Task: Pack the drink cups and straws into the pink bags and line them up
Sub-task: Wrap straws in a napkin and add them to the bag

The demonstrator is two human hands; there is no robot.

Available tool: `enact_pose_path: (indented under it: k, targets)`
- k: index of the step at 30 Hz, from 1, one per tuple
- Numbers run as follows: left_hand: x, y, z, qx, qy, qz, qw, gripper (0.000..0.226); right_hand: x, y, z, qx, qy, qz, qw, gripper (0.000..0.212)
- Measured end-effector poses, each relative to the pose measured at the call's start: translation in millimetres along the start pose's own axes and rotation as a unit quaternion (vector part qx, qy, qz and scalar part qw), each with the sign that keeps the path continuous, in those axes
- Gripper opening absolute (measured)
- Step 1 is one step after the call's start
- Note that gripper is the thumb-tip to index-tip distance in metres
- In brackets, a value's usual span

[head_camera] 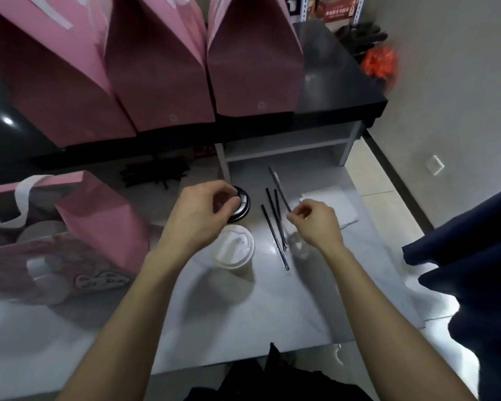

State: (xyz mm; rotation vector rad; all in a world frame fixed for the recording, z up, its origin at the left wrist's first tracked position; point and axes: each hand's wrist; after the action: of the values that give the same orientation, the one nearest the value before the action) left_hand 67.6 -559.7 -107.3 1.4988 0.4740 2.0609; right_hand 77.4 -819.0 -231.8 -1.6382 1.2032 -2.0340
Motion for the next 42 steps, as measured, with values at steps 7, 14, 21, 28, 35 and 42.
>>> enact_pose_path:
  k: [7,14,21,28,35,42]
  targets:
    - [-44.0,29.5,8.7,0.153,-0.013,-0.182,0.971,0.019,24.7,-38.1,-19.1,0.133,-0.120,0.161,0.971,0.006]
    - [-46.1,18.0,10.1,0.197,0.051,-0.236,0.950,0.015,-13.0,-1.5,-8.6,0.033,-0.045,-0.059,0.997,0.023]
    - [-47.6,12.8,12.8,0.200,0.065,-0.220,0.952,0.017,-22.2,12.0,-11.0,0.007,-0.065,-0.094,0.993,0.014]
    - [-55.4,15.6,17.8,0.225,0.038,-0.247,0.942,0.016,19.9,15.2,-3.8,0.003,-0.024,0.069,0.997,0.010]
    - [-72.2,28.9,15.4,0.220,-0.027,-0.250,0.943,0.011,34.8,-4.5,-14.9,0.012,-0.102,0.297,0.949,0.015]
    - [-82.1,40.1,12.6,0.221,-0.067,-0.318,0.920,0.021,22.3,-7.7,-19.0,-0.033,-0.104,0.357,0.928,0.017]
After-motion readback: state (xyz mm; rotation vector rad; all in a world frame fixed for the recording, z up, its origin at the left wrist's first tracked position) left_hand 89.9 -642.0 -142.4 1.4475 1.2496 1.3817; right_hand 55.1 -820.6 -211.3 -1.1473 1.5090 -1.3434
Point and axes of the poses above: each hand's wrist, its own z-axis towards the middle knuckle, its own x-axis out of the back of the hand, y = z × x, and after that the axes turned 14 degrees about y, right-handed
